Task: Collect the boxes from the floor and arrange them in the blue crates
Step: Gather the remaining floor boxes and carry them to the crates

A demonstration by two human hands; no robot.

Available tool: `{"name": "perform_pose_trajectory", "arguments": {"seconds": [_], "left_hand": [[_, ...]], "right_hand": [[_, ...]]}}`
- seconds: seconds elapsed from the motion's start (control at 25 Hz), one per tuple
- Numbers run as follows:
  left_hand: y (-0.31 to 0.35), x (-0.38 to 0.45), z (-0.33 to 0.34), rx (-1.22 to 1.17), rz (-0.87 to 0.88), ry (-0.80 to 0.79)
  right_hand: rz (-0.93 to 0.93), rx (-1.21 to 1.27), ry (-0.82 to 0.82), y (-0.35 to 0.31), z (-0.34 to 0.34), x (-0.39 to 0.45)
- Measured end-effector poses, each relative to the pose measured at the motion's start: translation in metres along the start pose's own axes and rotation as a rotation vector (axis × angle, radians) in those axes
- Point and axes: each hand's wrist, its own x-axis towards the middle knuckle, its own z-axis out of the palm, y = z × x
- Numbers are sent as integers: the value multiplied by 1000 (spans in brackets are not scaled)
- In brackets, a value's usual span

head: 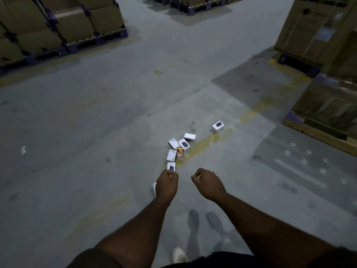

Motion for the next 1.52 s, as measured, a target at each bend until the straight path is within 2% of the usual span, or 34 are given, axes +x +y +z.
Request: {"name": "perform_pose_trajectory", "arguments": {"seconds": [0.36,0.56,0.76,0.92,1.08,1.16,1.2,1.36,1.52], "left_hand": [[3,138,-22,-32,-107,-20],[-13,250,1,13,-214,9],[-42,327,41,43,-255,-101],[-96,392,80,77,-297,-154],[-170,458,127,151,-245,-204],[-222,499,163,202,-235,-250],[-218,509,162,223,-221,-268],[-304,577,224,242,-288,-308],[-348,608,254,188,-342,-330]], "right_hand": [[21,23,-59,-48,38,145],[41,15,-91,-56,89,254],[184,60,-123,-34,144,340],[297,116,-79,-5,211,397],[382,158,-11,34,300,460],[403,150,18,69,367,494],[409,166,32,71,369,502],[471,102,18,133,477,557],[515,11,-12,156,532,592]]}}
